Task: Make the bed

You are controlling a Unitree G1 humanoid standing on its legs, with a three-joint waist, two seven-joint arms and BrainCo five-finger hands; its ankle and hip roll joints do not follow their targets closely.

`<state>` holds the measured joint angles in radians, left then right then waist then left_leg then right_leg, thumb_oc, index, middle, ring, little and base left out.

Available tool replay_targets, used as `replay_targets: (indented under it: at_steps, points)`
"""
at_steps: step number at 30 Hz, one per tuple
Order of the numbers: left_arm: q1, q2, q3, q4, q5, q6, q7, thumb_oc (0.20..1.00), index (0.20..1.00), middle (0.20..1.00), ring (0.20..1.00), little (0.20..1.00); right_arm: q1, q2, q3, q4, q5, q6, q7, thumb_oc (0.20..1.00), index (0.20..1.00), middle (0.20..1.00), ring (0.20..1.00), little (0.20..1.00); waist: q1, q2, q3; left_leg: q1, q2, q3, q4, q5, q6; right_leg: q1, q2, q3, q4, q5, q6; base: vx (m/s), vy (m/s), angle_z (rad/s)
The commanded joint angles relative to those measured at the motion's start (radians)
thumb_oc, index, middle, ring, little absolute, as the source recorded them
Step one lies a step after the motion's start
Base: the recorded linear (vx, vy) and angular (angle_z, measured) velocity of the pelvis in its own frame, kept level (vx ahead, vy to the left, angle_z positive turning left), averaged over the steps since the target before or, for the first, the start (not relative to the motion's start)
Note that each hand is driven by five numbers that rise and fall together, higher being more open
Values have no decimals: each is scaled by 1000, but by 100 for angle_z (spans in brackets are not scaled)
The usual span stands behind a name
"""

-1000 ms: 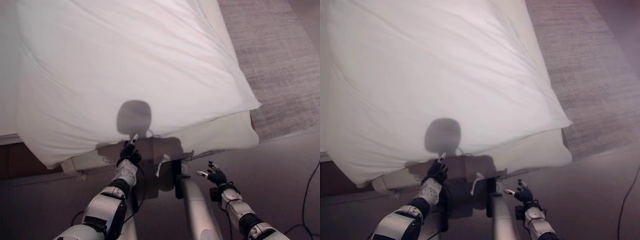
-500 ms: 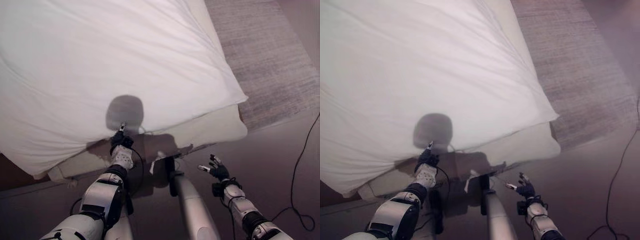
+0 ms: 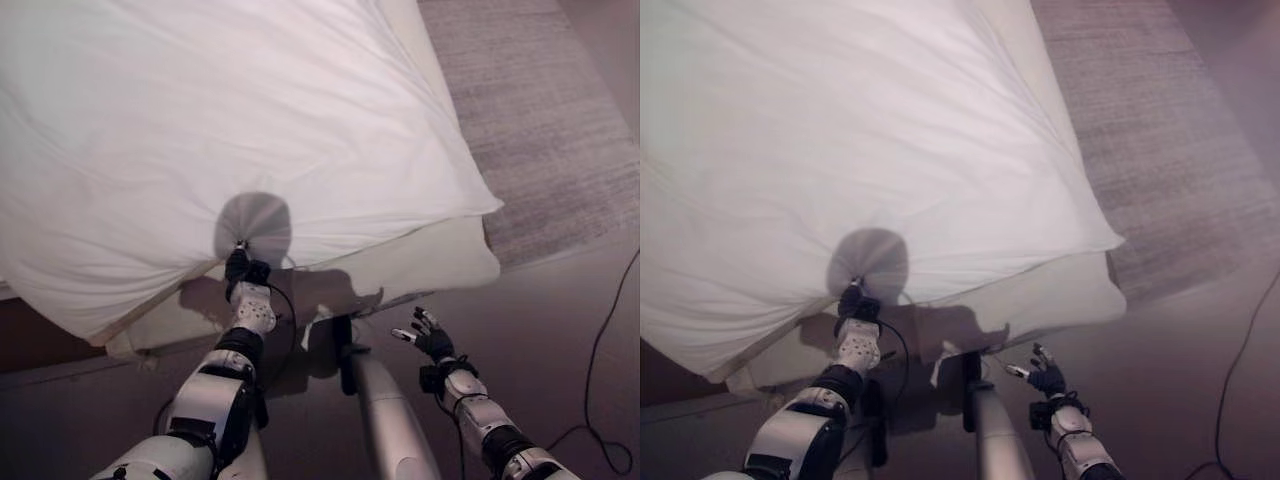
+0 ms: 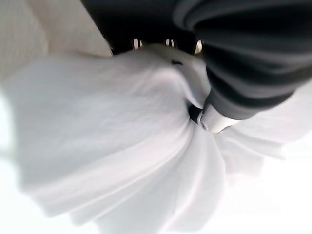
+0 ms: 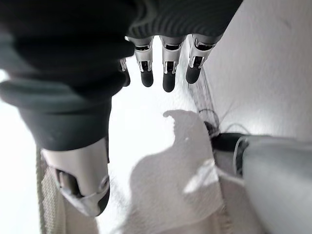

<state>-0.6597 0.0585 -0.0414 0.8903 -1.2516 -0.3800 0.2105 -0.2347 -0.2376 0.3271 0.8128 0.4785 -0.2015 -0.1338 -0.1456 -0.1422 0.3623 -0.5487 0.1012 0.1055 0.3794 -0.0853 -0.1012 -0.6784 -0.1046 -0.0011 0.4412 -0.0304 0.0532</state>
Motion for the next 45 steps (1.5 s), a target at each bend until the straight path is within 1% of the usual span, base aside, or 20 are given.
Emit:
replay_targets:
  at_steps: [1, 2, 3, 4, 7, 8, 9, 10, 11, 16, 18, 21, 22, 24, 26, 29, 31, 32, 34, 45]
  points:
    - [-57, -79, -106, -139, -9, -33, -86, 200, 200, 200, 200, 200, 11, -1, 18, -74, 145, -58, 31, 1000, 1000, 1000, 1000, 1000, 13, 37, -2, -39, -36, -31, 29, 14, 33, 54, -20, -61, -94, 62, 53, -10, -6, 7]
    - [-33, -90, -154, -219, -28, -36, -97, 200, 200, 200, 200, 200, -21, 23, 25, -63, 251, -62, 50, 1000, 1000, 1000, 1000, 1000, 30, 44, 17, -30, -42, -36, 17, 23, 33, 70, -22, -66, -105, 66, 53, -10, -6, 7]
    - [-32, -90, -155, -220, -28, -37, -96, 200, 200, 200, 200, 200, -21, 23, 25, -62, 251, -62, 50, 1000, 1000, 1000, 1000, 1000, 29, 44, 16, -30, -43, -36, 16, 24, 33, 70, -23, -66, -105, 66, 53, -8, -26, 13]
    - [-10, -103, -214, -329, -68, -35, -121, 200, 200, 200, 200, 200, -66, 64, 43, -43, 411, -57, 93, 1000, 1000, 1000, 1000, 1000, 54, 54, 45, -12, -49, -45, -5, 33, 33, 96, -26, -79, -123, 68, 56, -8, -22, 13]
    - [-2, -99, -245, -367, -82, -33, -122, 200, 200, 200, 200, 200, -114, 80, 68, 5, 453, -51, 90, 1000, 1000, 1000, 1000, 1000, 69, 58, 65, 5, -58, -53, -19, 42, 37, 115, -31, -86, -133, 74, 57, -5, -14, 23]
    - [5, -99, -258, -409, -98, -38, -127, 200, 200, 200, 200, 200, -148, 101, 75, 37, 521, -41, 104, 1000, 1000, 1000, 1000, 1000, 84, 65, 82, 17, -62, -60, -25, 42, 40, 130, -34, -92, -133, 74, 57, -5, -1, 33]
    - [4, -98, -258, -409, -98, -38, -126, 200, 200, 200, 200, 200, -150, 101, 75, 37, 521, -41, 105, 1000, 1000, 1000, 1000, 1000, 83, 64, 80, 14, -64, -60, -27, 46, 40, 127, -35, -92, -135, 77, 57, 20, -10, 34]
    - [12, -103, -278, -479, -123, -50, -131, 200, 200, 200, 200, 200, -184, 125, 74, 78, 591, -26, 110, 1000, 1000, 1000, 1000, 1000, 100, 75, 90, 24, -69, -71, -37, 47, 41, 142, -40, -103, -140, 73, 58, 9, -6, 19]
    - [12, -103, -279, -480, -122, -50, -130, 200, 200, 200, 200, 200, -185, 125, 74, 79, 591, -26, 110, 1000, 1000, 1000, 1000, 1000, 99, 74, 88, 21, -71, -71, -40, 51, 41, 139, -41, -103, -142, 76, 58, 25, -6, 23]
    - [55, -77, -322, -682, -118, -68, -136, 200, 200, 200, 200, 200, -234, 191, 51, 122, 802, -8, 132, 1000, 1000, 1000, 1000, 1000, 141, 102, 111, 43, -91, -98, -64, 60, 46, 176, -58, -136, -151, 70, 58, 14, -6, 18]
    - [62, -75, -328, -715, -123, -71, -137, 200, 200, 200, 200, 200, -243, 200, 48, 118, 834, -10, 136, 1000, 1000, 1000, 1000, 1000, 145, 106, 112, 39, -96, -103, -69, 67, 47, 174, -62, -141, -153, 73, 58, -2, 7, 22]
    - [72, -68, -330, -768, -123, -83, -137, 200, 200, 200, 200, 200, -256, 215, 35, 106, 889, -18, 146, 1000, 1000, 1000, 1000, 1000, 154, 115, 112, 39, -103, -110, -74, 68, 49, 178, -65, -145, -153, 70, 58, 9, 15, 13]
    - [83, -59, -325, -823, -117, -104, -133, 200, 200, 200, 200, 200, -275, 230, 0, 84, 956, -43, 149, 1000, 1000, 1000, 1000, 1000, 165, 125, 116, 39, -106, -113, -76, 66, 46, 186, -71, -155, -154, 65, 59, -8, 13, 10]
    - [96, -44, -312, -873, -89, -132, -114, 200, 200, 200, 200, 200, -283, 234, -37, 42, 999, -81, 143, 1000, 1000, 1000, 1000, 1000, 172, 135, 112, 38, -109, -121, -82, 71, 45, 183, -78, -169, -150, 60, 59, 9, 20, 14]
    - [101, -41, -305, -888, -82, -142, -102, 200, 200, 200, 200, 200, -285, 236, -45, 22, 1011, -93, 137, 1000, 1000, 1000, 1000, 1000, 171, 136, 109, 33, -110, -124, -83, 75, 47, 180, -81, -170, -151, 62, 59, -4, 21, 16]
    - [120, -18, -262, -891, -43, -168, -65, 200, 200, 200, 200, 200, -285, 228, -79, -34, 1023, -136, 130, 1000, 1000, 1000, 1000, 1000, 171, 137, 108, 30, -111, -126, -79, 73, 49, 176, -85, -170, -143, 58, 57, -9, 14, 3]
    - [120, -18, -262, -892, -42, -168, -64, 200, 200, 200, 200, 200, -284, 228, -79, -34, 1023, -136, 130, 1000, 1000, 1000, 1000, 1000, 171, 137, 106, 28, -111, -126, -80, 74, 49, 174, -85, -171, -143, 58, 57, 0, 0, 0]
    - [117, -2, -212, -849, -9, -197, -16, 200, 200, 200, 200, 200, -289, 208, -115, -65, 1010, -167, 116, 1000, 1000, 1000, 1000, 1000, 169, 137, 106, 23, -110, -125, -71, 71, 48, 170, -86, -169, -134, 54, 57, 0, 0, 0]
    - [122, 19, -168, -829, 17, -208, 11, 200, 200, 200, 200, 200, -295, 187, -159, -93, 1007, -199, 103, 1000, 1000, 1000, 1000, 1000, 166, 137, 104, 18, -107, -122, -62, 65, 47, 168, -82, -166, -130, 47, 56, -6, 4, 2]
    - [174, 70, -56, -833, 104, -232, 72, 200, 200, 200, 200, 200, -283, 109, -298, -162, 963, -277, 60, 1000, 1000, 1000, 1000, 1000, 152, 138, 79, -7, -102, -117, -63, 70, 48, 131, -75, -154, -123, 50, 58, 0, 0, 0]
